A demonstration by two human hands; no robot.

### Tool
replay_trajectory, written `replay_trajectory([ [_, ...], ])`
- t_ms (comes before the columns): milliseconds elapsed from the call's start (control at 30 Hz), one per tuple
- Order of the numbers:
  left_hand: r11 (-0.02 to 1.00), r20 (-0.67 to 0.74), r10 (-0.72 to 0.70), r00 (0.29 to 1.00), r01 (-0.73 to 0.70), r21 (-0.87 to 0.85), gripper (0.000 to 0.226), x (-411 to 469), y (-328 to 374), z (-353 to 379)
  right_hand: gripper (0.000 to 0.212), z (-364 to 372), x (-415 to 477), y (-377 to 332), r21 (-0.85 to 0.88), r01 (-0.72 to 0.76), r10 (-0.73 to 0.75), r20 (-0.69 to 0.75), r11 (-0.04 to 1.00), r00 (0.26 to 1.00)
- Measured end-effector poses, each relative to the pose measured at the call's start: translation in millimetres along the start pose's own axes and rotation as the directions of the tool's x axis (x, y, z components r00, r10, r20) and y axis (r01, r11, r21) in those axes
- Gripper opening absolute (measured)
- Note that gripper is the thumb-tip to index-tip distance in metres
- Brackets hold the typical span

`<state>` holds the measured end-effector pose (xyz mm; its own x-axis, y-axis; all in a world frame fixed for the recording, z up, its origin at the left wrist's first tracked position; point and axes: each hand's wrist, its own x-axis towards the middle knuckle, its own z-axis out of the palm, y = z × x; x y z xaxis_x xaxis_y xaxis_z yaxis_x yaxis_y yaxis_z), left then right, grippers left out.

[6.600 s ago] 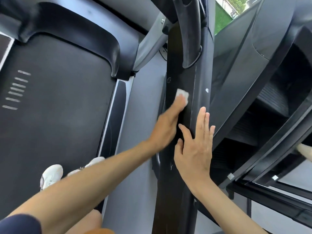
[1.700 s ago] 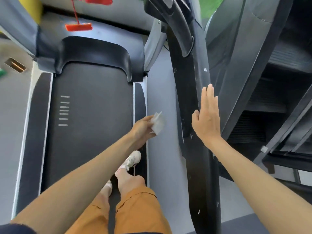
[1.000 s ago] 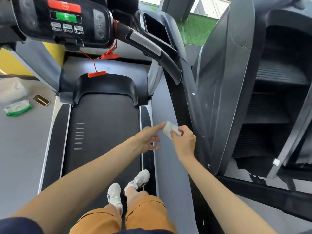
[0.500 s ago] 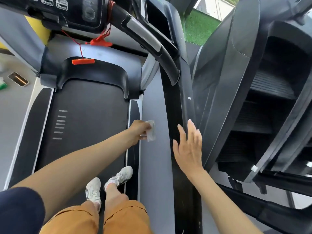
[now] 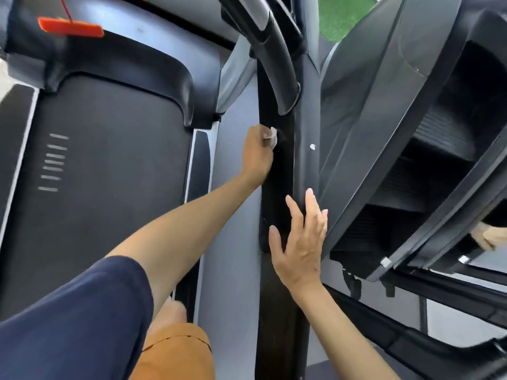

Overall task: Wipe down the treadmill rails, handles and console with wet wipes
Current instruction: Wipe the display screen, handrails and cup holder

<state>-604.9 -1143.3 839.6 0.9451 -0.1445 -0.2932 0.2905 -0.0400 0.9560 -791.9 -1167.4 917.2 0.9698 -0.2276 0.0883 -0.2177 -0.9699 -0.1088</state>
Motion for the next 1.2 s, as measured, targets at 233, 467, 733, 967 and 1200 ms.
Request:
replay_trajectory([
  [233,0.972,0.205,0.198,0.958,-0.219,0.088,0.015,-155.2,-59.4,-12.6,0.052,-0.7,0.9,-1.5,0.039,-0.013,0.013,-0.016,0.999,1.0],
  [467,0.999,0.05,0.017,0.999,-0.019,0.047,0.028,-64.5,-25.9,-31.0,0.049,0.3,-0.8,-0.2,0.069,-0.031,0.032,-0.001,0.997,0.999],
  [733,0.99,-0.069,0.143,0.987,-0.144,-0.007,0.001,-48.9,13.5,8.2,0.048,0.7,-1.5,0.4,0.071,-0.029,0.029,0.007,0.997,1.0],
  [967,0.962,0.358,0.255,0.898,-0.273,0.0,0.017,-176.8,-61.4,-29.0,0.046,1.1,-1.8,-0.4,0.035,-0.039,0.039,0.004,0.999,0.999],
  [1200,0.971,0.4,0.158,0.903,-0.216,0.105,0.011,-132.5,-36.5,-39.8,0.048,-0.7,-2.8,-0.8,0.019,-0.028,0.028,0.027,0.999,0.999],
])
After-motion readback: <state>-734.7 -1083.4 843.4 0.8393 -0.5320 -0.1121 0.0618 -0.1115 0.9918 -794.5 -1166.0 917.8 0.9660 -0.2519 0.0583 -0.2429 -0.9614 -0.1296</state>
